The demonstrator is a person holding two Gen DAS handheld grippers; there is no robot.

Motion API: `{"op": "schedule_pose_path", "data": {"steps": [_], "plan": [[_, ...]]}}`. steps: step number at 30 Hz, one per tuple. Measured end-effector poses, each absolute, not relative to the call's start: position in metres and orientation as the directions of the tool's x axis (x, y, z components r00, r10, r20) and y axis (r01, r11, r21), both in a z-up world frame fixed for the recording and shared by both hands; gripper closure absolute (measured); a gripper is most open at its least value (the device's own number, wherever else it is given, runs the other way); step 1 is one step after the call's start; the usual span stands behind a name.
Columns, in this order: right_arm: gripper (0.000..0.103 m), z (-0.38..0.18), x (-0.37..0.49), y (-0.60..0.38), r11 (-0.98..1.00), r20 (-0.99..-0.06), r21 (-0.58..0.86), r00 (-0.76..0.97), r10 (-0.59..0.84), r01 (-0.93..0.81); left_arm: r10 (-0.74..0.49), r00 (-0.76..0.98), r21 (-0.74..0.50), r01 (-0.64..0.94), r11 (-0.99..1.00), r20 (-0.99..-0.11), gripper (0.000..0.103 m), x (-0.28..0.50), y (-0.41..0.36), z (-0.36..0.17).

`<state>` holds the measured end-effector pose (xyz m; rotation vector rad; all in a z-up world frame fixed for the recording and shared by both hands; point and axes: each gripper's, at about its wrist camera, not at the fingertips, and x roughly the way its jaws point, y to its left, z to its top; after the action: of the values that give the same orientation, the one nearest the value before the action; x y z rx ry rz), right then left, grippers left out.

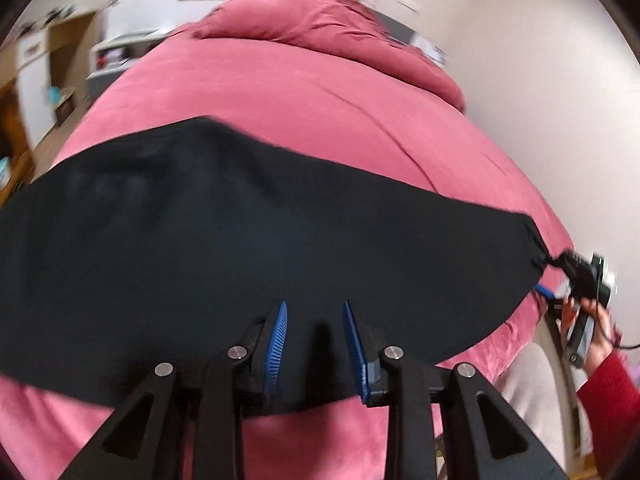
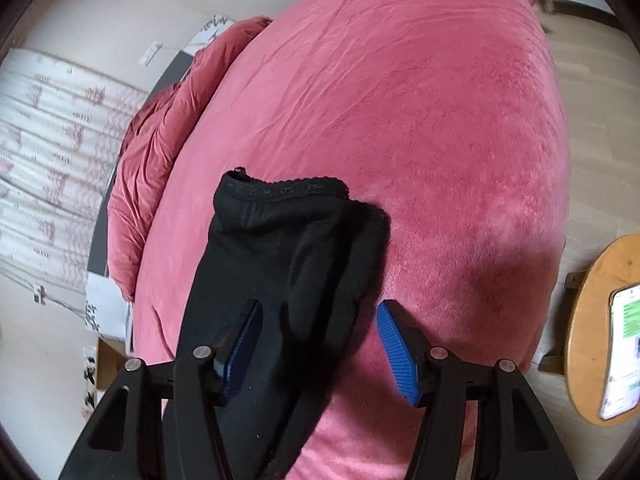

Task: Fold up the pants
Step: 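Open the left tool off the trousers while the right tool keeps holding the leg hem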

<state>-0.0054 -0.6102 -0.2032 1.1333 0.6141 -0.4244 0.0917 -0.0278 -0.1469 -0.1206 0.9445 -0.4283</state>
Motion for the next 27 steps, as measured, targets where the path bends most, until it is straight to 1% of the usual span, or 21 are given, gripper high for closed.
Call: {"op": "schedule_pose_path", "data": {"steps": [2,5,9,13,16,19,20,23,27], "plan": [[0.041,-0.203,-0.004,-0.606,0.381,-0.645,0.703,0.764,-0.014,0.601,-0.400,0.512,-0.229,0.365,0.902,-0.760,0.073,0.098,-0.054,-0.149],[0.041,-0.200,0.003,-0.602,0.417,-0.635,0.700,0.773,-0.007,0.579,-0.414,0.526,-0.205,0.410,0.889,-0.743,0.073,0.106,-0.080,-0.147],[0.041,-0.199,0.013,-0.596,0.460,-0.643,0.679,0.766,-0.003,0.572,-0.454,0.512,-0.209,0.466,0.860,-0.729,0.073,0.123,-0.121,-0.147],[0.041,-0.203,0.012,-0.600,0.436,-0.630,0.701,0.776,0.008,0.565,-0.506,0.439,-0.225,0.548,0.805,-0.742,0.072,0.133,-0.175,-0.156],[0.042,-0.205,0.009,-0.604,0.401,-0.618,0.726,0.786,0.023,0.559,-0.536,0.360,-0.265,0.583,0.768,-0.764,0.072,0.135,-0.203,-0.172],[0.042,-0.206,0.007,-0.608,0.384,-0.608,0.741,0.793,0.036,0.551,-0.521,0.313,-0.266,0.592,0.761,-0.794,0.072,0.133,-0.218,-0.188],[0.042,-0.206,0.007,-0.608,0.386,-0.606,0.742,0.794,0.039,0.548,-0.525,0.341,-0.248,0.602,0.759,-0.780,0.072,0.127,-0.216,-0.189],[0.046,-0.207,0.006,-0.608,0.393,-0.610,0.739,0.791,0.044,0.548,-0.518,0.350,-0.214,0.630,0.746,-0.780,0.072,0.110,-0.213,-0.190],[0.046,-0.207,0.006,-0.615,0.392,-0.602,0.745,0.797,0.049,0.539,-0.507,0.341,-0.169,0.675,0.718,-0.791,0.072,0.100,-0.215,-0.186]]}}
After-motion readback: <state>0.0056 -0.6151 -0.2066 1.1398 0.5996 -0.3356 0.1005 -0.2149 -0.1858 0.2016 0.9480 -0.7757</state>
